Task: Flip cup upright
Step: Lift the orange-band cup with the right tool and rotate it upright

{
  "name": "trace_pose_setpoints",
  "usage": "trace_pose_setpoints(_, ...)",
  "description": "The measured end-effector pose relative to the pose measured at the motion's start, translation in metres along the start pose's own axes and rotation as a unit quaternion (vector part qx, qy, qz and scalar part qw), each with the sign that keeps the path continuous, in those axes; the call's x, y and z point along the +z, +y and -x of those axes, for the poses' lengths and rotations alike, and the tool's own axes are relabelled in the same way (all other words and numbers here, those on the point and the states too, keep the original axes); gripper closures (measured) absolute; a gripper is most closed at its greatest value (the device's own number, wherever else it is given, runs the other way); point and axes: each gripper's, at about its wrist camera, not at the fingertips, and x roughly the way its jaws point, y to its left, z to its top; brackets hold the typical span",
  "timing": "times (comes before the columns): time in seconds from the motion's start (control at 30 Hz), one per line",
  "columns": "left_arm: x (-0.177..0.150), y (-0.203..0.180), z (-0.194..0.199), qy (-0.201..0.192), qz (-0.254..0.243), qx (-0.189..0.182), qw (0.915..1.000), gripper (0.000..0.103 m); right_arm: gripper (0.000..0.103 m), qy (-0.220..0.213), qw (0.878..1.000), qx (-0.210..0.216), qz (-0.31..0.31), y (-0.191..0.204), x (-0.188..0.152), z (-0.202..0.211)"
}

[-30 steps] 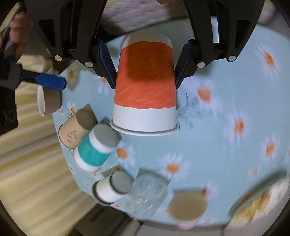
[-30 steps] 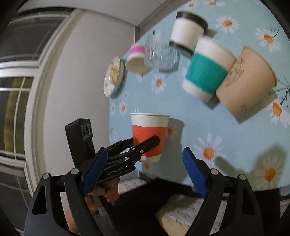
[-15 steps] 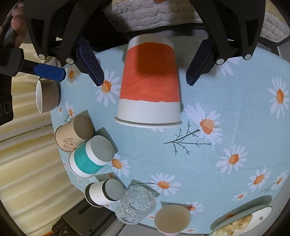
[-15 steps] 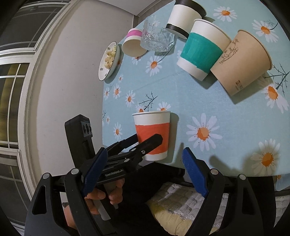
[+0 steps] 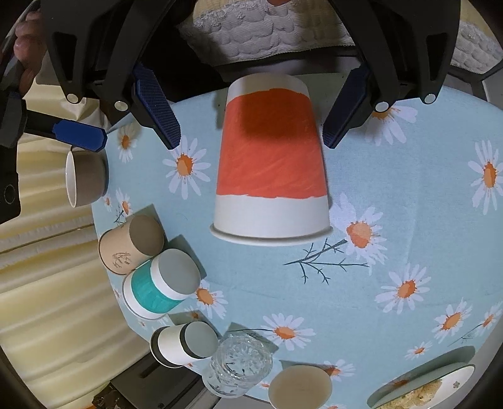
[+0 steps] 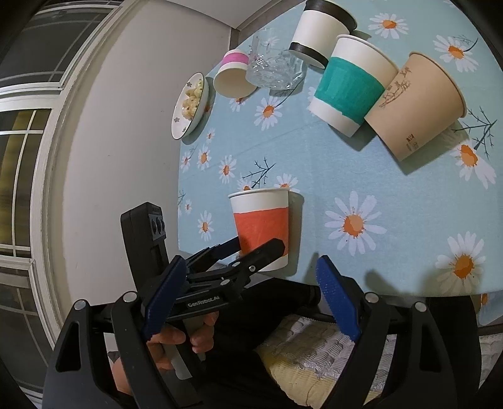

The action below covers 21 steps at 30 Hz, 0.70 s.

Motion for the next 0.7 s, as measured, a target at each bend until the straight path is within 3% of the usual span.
trace_pose_setpoints(0.3, -0.021, 0.008, 0.039, -0.031, -0.025, -0.014, 0.9991, 0.013, 0.019, 0.004, 1.000, -0.027, 0.014, 0.013, 0.004, -0.018)
trace_pose_setpoints(0.7, -0.084, 0.036, 0.086, -0.091, -0.028, -0.068, 0.9931, 0.013, 0.020, 0.033, 0.988, -0.135, 0.061, 0.033, 0.019, -0.092)
